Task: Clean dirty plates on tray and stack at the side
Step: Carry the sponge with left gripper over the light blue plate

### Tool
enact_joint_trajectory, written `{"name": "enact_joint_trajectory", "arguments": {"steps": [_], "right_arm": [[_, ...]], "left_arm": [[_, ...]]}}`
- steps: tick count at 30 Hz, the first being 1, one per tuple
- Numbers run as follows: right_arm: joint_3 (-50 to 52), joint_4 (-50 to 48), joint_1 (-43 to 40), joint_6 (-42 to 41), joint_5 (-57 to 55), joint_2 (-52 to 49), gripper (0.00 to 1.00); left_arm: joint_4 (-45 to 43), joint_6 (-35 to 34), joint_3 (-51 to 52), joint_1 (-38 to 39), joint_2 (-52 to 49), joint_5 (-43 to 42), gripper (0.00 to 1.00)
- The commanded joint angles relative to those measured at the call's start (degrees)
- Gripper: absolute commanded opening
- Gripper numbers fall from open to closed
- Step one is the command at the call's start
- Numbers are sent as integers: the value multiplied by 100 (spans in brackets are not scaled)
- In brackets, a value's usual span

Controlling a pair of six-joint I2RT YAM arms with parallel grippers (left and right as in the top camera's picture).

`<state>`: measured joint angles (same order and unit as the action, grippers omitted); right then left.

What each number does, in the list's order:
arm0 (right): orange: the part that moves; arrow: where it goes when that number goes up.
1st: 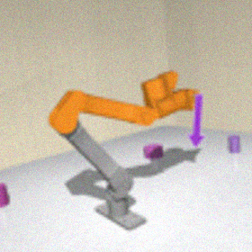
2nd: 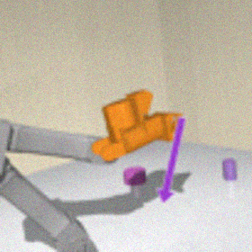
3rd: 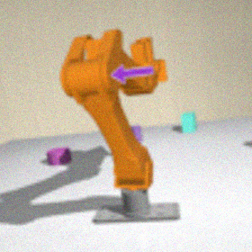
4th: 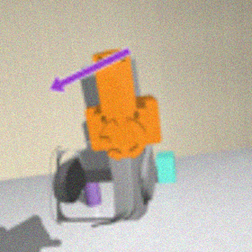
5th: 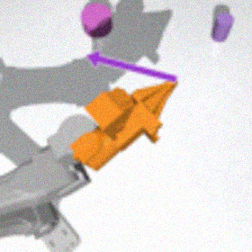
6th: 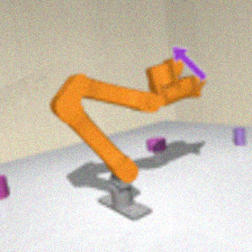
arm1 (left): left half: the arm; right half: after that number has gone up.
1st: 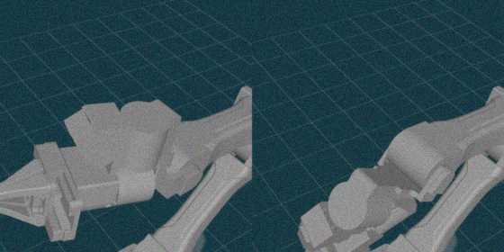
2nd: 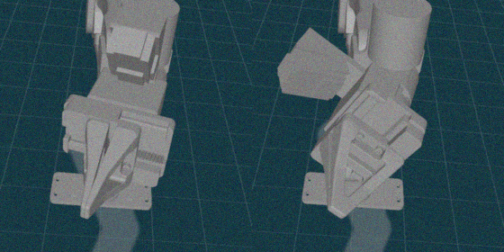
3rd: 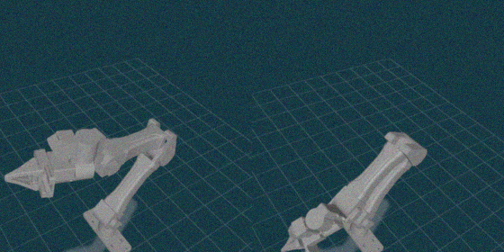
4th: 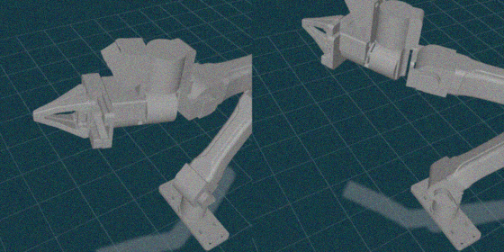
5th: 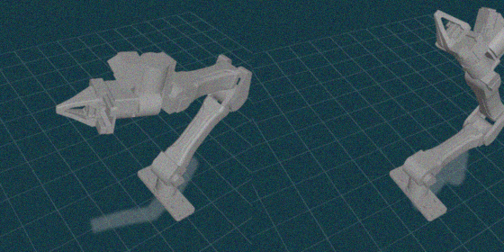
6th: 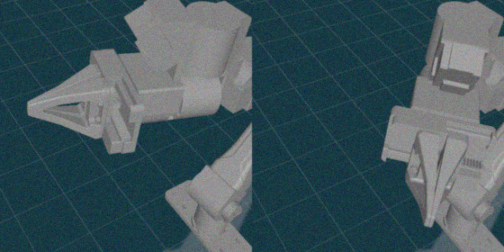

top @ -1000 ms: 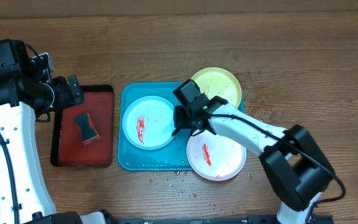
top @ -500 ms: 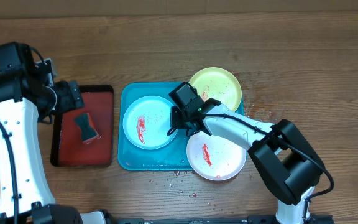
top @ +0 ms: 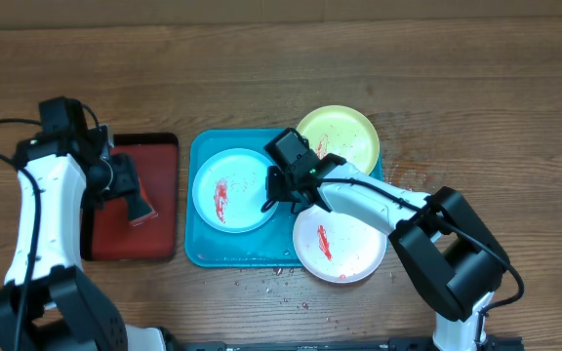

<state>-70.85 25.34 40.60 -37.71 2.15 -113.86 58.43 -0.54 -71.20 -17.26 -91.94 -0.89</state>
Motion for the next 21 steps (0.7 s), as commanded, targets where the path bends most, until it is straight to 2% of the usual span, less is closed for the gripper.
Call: {"name": "enact_joint_trajectory", "arguments": {"steps": [1, 5, 14, 16, 17, 18, 21], "right_arm": [[-81, 50, 26, 0, -81, -133, 4], [-81, 74, 26, -2, -83, -133, 4], [-81, 87, 26, 0, -83, -136, 4], [-81, 96, 26, 0, -83, -136, 4], [-81, 103, 26, 0, -83, -136, 4], [-81, 105, 26, 0, -85, -133, 4], [-81, 103, 26, -2, -83, -133, 4]], "left_arm": [[-560, 188, 435, 4, -389, 103, 48], [-815, 210, 498, 4, -767, 85, 36], [-1346, 229, 501, 4, -1397, 81, 36], [-1410, 229, 501, 4, -1473, 81, 27], [-1419, 227, 501, 4, -1495, 83, 13], [-1416, 227, 501, 4, -1502, 85, 4], [-1403, 227, 501, 4, -1502, 83, 4]]}}
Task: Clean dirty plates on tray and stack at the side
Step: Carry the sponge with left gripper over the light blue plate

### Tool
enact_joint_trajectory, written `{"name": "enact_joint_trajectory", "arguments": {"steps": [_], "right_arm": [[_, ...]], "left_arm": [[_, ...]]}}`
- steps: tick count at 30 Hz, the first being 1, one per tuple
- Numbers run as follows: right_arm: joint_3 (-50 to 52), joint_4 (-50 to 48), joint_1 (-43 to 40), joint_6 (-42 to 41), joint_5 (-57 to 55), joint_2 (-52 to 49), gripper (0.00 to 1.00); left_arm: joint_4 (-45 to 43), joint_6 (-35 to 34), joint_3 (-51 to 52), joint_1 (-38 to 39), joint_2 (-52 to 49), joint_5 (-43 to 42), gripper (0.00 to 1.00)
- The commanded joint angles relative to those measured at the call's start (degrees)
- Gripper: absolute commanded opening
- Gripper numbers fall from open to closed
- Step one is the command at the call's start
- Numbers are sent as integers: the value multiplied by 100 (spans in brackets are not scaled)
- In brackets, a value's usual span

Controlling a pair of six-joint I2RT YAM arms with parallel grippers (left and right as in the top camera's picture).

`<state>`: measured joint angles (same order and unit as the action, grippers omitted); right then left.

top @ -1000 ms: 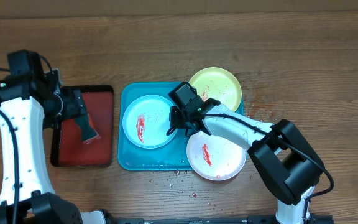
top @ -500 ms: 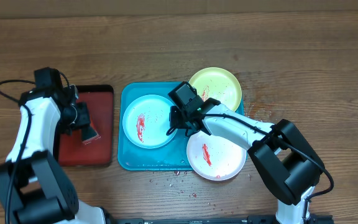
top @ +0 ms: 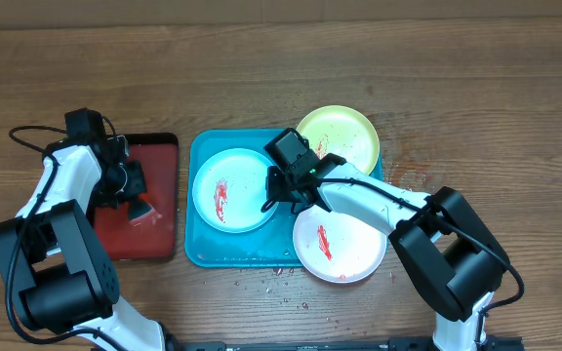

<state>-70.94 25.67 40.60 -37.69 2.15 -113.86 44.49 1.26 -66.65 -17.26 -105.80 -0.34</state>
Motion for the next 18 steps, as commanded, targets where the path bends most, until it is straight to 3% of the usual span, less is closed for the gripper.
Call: {"name": "enact_joint_trajectory", "arguments": {"steps": [1, 6, 9, 12, 18], "right_arm": [[-72, 72, 26, -4, -85, -133, 4], [-72, 83, 26, -4, -76, -133, 4], [-72, 92, 26, -7, 31, -133, 4], [-72, 96, 26, -7, 52, -136, 4], [-72, 90, 26, -7, 122, -133, 4]], "left_arm": [[24, 48, 46, 4, -116, 24, 4], [251, 48, -42, 4, -103, -372, 4], [809, 48, -614, 4, -48, -680, 4], [1447, 114, -1427, 4, 79, -590, 4], [1781, 254, -2151, 24, 175, -396, 4]]}}
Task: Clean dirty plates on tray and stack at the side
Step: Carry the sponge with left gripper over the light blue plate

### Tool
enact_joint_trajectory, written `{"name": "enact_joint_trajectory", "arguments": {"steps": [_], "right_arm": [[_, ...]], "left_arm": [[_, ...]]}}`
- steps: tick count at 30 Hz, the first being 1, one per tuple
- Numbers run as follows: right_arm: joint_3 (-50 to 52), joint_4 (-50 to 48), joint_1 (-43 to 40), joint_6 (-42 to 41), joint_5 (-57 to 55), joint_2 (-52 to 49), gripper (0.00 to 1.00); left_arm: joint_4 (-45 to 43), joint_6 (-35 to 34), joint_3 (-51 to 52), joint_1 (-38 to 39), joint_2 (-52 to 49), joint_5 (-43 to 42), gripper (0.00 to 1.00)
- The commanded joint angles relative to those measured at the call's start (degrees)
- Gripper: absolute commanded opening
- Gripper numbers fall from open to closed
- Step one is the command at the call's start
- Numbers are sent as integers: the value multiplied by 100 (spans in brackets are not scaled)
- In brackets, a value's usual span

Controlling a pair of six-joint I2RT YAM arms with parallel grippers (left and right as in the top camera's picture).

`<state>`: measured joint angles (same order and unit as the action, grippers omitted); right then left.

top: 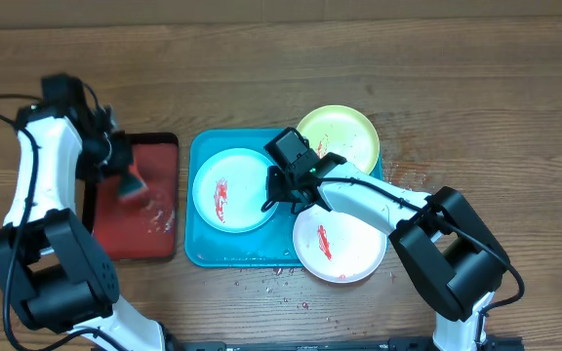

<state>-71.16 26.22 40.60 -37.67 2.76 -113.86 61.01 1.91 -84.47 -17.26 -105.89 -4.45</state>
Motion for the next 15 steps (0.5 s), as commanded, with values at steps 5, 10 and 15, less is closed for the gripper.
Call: {"name": "enact_joint_trajectory", "arguments": {"steps": [5, 10, 15], "right_arm": [[-50, 20, -4, -9, 326, -133, 4], [-50, 48, -94, -7, 595, -133, 4], [-50, 129, -105, -7, 645, -133, 4]], "left_arm": [[234, 439, -479, 417, 188, -590, 4], [70, 612, -385, 1419, 186, -868, 4], [-584, 621, 94, 2153, 129, -575, 4]]}}
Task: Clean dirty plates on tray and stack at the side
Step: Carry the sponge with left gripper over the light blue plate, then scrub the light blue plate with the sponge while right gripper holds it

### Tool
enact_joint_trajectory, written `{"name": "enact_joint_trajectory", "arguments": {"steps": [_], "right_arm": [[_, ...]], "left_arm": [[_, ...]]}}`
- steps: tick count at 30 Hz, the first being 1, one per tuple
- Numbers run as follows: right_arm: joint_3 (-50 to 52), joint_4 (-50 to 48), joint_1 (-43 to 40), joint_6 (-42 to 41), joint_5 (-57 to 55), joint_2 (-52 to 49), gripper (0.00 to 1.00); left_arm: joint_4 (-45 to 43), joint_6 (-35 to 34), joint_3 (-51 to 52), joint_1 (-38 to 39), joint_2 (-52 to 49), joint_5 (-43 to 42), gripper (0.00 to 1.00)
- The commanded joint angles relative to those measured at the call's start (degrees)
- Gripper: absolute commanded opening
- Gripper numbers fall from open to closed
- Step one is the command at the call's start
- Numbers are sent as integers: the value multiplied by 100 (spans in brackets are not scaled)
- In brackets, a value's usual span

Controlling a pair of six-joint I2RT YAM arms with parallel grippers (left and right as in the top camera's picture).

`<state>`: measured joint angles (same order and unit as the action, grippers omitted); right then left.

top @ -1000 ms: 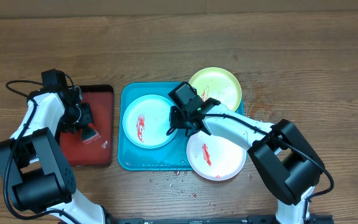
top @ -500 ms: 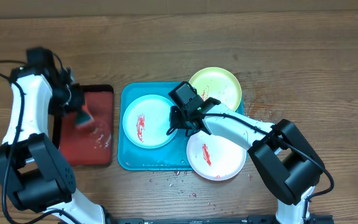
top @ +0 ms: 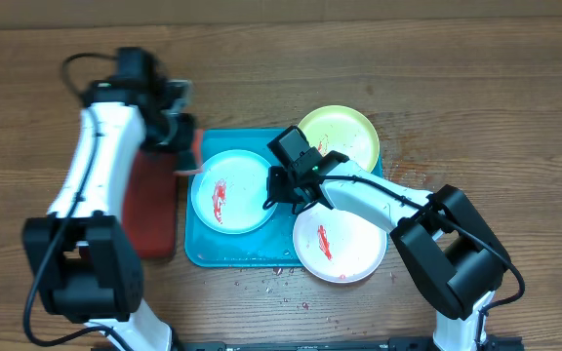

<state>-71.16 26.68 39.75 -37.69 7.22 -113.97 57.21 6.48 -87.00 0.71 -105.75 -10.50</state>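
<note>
A light blue plate (top: 224, 195) smeared with red lies on the teal tray (top: 203, 255). My right gripper (top: 279, 191) sits at that plate's right rim and looks shut on it. My left gripper (top: 181, 146) hovers over the tray's upper left edge, just beside the blue plate, shut on a small sponge (top: 189, 156). A yellow-green plate (top: 347, 132) rests at the tray's upper right corner. A white plate (top: 344, 249) with a red smear lies at the tray's lower right, partly off it.
A dark red tray (top: 152, 210) lies left of the teal tray, half covered by my left arm (top: 91, 185). Crumbs (top: 271, 283) are scattered on the wood below the teal tray. My right arm (top: 398, 210) crosses above the white plate.
My left gripper has moved right with the sponge, from over the dark red tray to the teal tray's upper left edge. The right gripper and all three plates are unchanged.
At first my left gripper held the sponge low over the middle of the dark red tray. It stayed there, then was higher up near that tray's top. Now it is at the teal tray beside the blue plate. The right gripper stayed at the plate's rim throughout.
</note>
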Motion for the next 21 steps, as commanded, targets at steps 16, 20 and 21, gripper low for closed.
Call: {"name": "enact_joint_trajectory", "arguments": {"steps": [16, 20, 21], "right_arm": [[-48, 162, -162, 61, 595, -122, 4], [-48, 168, -164, 61, 573, -125, 4], [-48, 168, -164, 61, 573, -122, 4]], "left_arm": [[-1279, -221, 2203, 1084, 96, 361, 4], [-990, 44, 2203, 1331, 98, -870, 4], [-938, 186, 2203, 1379, 98, -1285, 4]]}}
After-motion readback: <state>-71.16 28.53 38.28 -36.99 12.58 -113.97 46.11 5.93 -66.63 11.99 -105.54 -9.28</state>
